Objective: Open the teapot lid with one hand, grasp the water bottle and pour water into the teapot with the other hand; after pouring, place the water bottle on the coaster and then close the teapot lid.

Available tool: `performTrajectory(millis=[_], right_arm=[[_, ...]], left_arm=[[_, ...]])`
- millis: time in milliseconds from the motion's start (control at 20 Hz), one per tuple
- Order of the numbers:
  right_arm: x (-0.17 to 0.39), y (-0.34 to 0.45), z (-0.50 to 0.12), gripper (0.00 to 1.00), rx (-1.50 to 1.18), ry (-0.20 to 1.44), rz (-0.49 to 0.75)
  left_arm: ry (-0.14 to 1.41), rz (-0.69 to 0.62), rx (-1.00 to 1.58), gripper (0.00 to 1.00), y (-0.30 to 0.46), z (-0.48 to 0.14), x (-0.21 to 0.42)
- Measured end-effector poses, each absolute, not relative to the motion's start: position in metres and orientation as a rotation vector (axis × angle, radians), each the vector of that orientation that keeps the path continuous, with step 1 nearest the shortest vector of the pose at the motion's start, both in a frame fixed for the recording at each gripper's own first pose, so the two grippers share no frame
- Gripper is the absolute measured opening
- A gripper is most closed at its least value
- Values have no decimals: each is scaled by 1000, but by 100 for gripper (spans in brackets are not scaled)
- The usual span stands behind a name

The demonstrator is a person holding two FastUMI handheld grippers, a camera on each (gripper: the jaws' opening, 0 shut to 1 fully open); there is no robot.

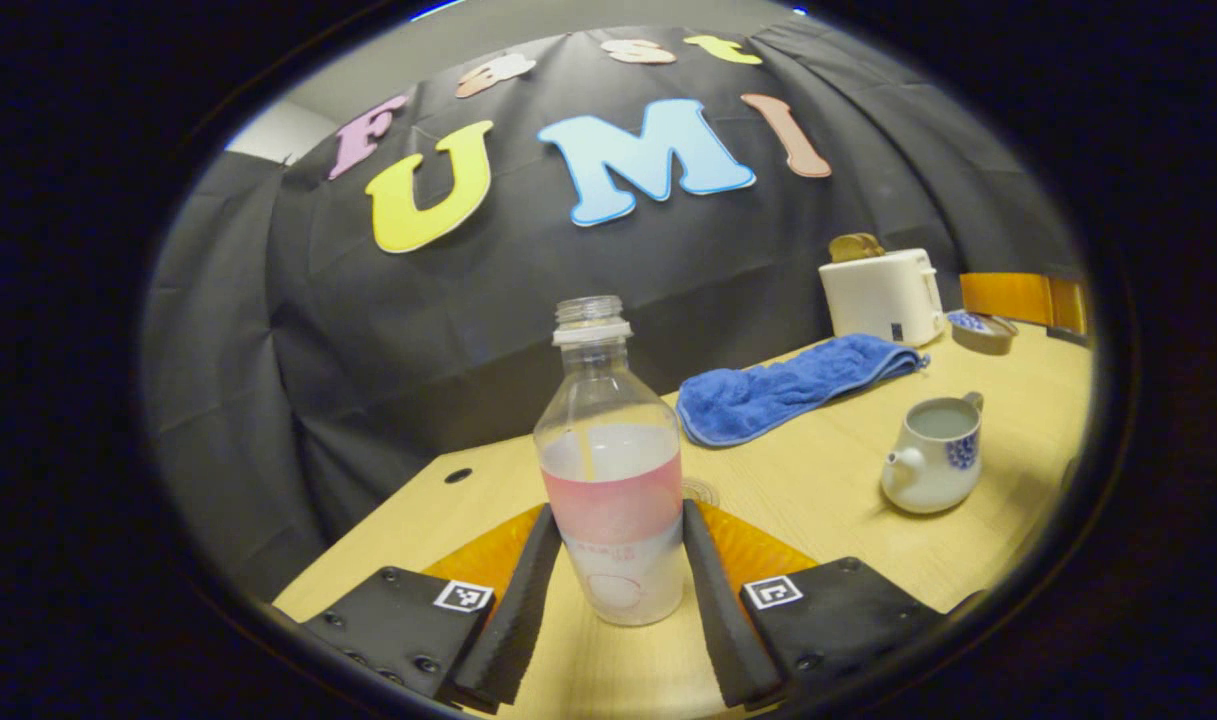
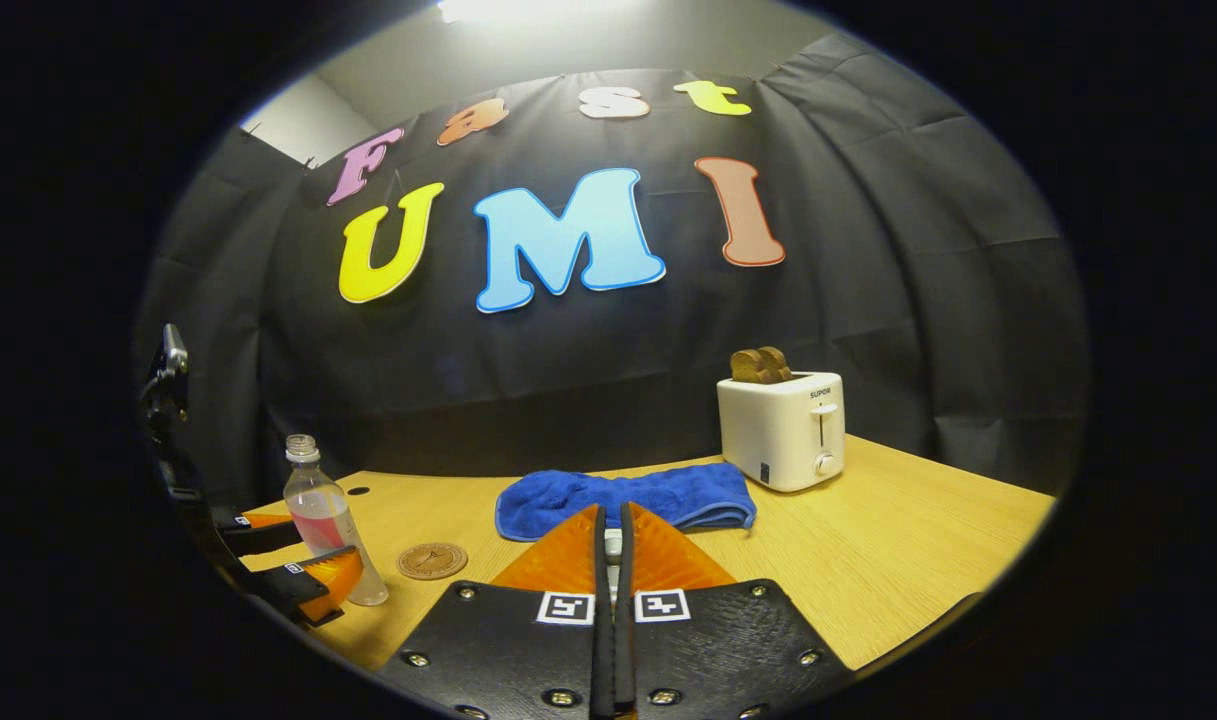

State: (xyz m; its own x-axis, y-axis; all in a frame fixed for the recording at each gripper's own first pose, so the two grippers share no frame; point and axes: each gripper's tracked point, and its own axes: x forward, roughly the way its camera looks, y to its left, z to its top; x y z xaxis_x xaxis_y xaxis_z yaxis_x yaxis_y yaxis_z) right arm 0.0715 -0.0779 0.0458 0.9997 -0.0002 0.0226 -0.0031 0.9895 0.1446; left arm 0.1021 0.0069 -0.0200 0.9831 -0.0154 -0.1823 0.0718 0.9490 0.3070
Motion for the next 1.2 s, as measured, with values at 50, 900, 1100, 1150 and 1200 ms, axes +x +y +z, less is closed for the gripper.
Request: performTrajectory(millis=[50,900,1100,1150,1200], right_arm=[[70,-81,45,0,151,-25,-4],[48,-143,45,0,235,-61,-89],[44,-154,44,0,246,-72,-112],[43,-156,44,0,255,-69,-113],[42,-156,42,0,266,-67,-110]], left_arm=[[183,-54,345,83,5,-20,102],[125,-115,983,84,-30,21,110],[108,-138,1128,84,-42,22,109],[103,-145,1161,84,-46,22,106],[97,-154,1194,84,-50,23,106]])
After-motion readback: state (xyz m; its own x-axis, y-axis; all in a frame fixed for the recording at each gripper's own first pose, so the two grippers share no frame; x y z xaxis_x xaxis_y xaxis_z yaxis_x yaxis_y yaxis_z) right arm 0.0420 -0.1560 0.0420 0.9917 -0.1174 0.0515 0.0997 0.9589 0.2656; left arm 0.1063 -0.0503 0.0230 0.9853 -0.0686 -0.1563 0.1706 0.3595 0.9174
